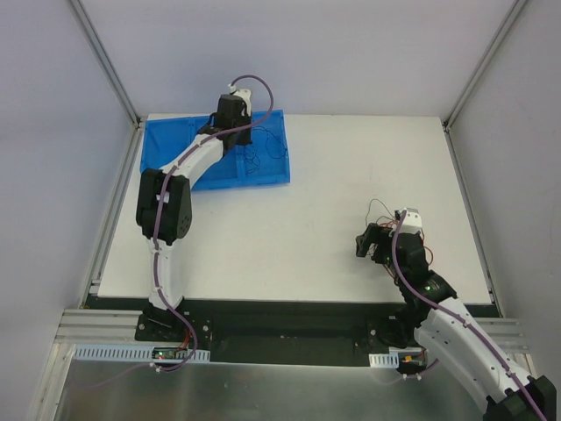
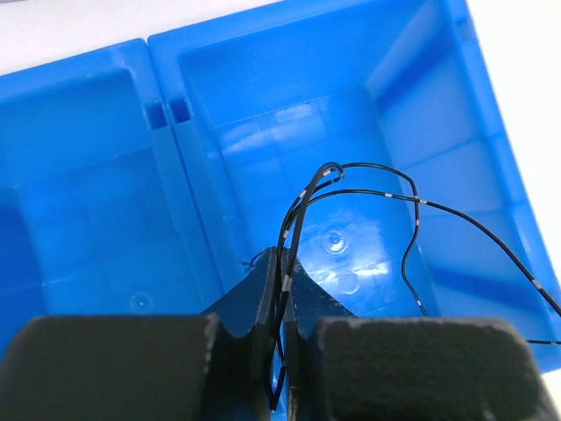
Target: Untangle the cables
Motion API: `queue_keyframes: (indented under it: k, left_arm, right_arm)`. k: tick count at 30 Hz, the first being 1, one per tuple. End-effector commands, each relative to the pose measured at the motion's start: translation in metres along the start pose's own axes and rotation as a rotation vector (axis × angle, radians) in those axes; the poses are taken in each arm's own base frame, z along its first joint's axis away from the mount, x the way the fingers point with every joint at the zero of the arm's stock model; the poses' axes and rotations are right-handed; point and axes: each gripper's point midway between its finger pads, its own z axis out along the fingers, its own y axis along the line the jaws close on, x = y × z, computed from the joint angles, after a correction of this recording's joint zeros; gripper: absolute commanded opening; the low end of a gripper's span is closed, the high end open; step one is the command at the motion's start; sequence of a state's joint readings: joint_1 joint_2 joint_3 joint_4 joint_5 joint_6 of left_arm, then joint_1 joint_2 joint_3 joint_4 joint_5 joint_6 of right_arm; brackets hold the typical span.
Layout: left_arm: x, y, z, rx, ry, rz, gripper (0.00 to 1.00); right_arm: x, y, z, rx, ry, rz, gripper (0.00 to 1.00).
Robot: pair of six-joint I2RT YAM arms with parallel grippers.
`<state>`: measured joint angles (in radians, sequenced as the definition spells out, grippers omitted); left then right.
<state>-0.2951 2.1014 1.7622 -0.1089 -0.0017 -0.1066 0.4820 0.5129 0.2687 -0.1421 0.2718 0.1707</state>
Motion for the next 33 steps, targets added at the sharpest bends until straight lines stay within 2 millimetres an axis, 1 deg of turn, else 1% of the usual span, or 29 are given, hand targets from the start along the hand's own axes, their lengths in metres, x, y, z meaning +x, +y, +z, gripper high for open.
queue_keyframes:
  k: [1,3,6,8,10,13,16,17,19,20,21,22,23,24,26,29,33]
  left_arm:
    - [0.005,0.020,0.012,-0.115,0.004,0.068,0.00]
    - [0.010,0.024,0.017,-0.140,0.020,0.103,0.00]
    - [0.016,0.016,0.025,-0.159,0.040,0.196,0.00]
    - [0.015,0.005,0.030,-0.147,0.037,0.227,0.00]
    - [0.016,-0.004,0.034,-0.115,0.037,0.222,0.00]
    - [0.021,-0.002,0.041,-0.131,0.049,0.194,0.00]
    - [0.029,-0.009,0.045,-0.093,0.072,0.176,0.00]
    - [0.029,-0.011,0.045,-0.083,0.076,0.169,0.00]
    - [0.024,-0.017,0.038,-0.057,0.077,0.158,0.11]
    - [0.023,-0.019,0.035,-0.045,0.080,0.156,0.19]
    - [0.016,-0.022,0.029,-0.030,0.071,0.157,0.27]
    - [0.013,-0.025,0.023,-0.016,0.068,0.156,0.36]
    - [0.011,-0.029,0.017,-0.001,0.065,0.125,0.41]
    - [0.007,-0.032,0.011,0.012,0.059,0.117,0.44]
    - [-0.002,-0.036,-0.002,0.027,0.046,0.103,0.54]
    - [-0.009,-0.041,-0.020,0.048,0.037,0.073,0.64]
    - [-0.016,-0.052,-0.044,0.102,0.036,0.008,0.70]
  right_arm:
    - [-0.011,0.005,0.001,-0.016,-0.037,0.000,0.97]
    - [-0.011,0.004,0.001,-0.015,-0.038,0.001,0.97]
    - [-0.011,0.004,0.002,-0.015,-0.038,0.002,0.97]
    - [-0.012,0.005,0.002,-0.018,-0.038,0.001,0.96]
    - [-0.011,0.006,0.002,-0.021,-0.035,-0.001,0.97]
    - [-0.011,0.005,0.002,-0.017,-0.034,-0.002,0.97]
    - [-0.010,0.004,0.002,-0.015,-0.034,-0.001,0.97]
    - [-0.011,0.005,0.002,-0.018,-0.035,-0.002,0.97]
    - [-0.010,0.005,0.002,-0.017,-0.032,-0.003,0.97]
    - [-0.010,0.005,0.002,-0.019,-0.031,-0.002,0.97]
    - [-0.010,0.006,0.002,-0.019,-0.029,-0.003,0.97]
    - [-0.011,0.006,0.003,-0.019,-0.031,-0.002,0.97]
    - [-0.011,0.006,0.003,-0.020,-0.031,-0.003,0.96]
    - [-0.011,0.006,0.003,-0.021,-0.030,-0.003,0.97]
    - [-0.011,0.006,0.003,-0.021,-0.032,-0.002,0.96]
    - [-0.011,0.006,0.003,-0.018,-0.030,-0.002,0.97]
    - [-0.010,0.006,0.003,-0.019,-0.029,-0.003,0.97]
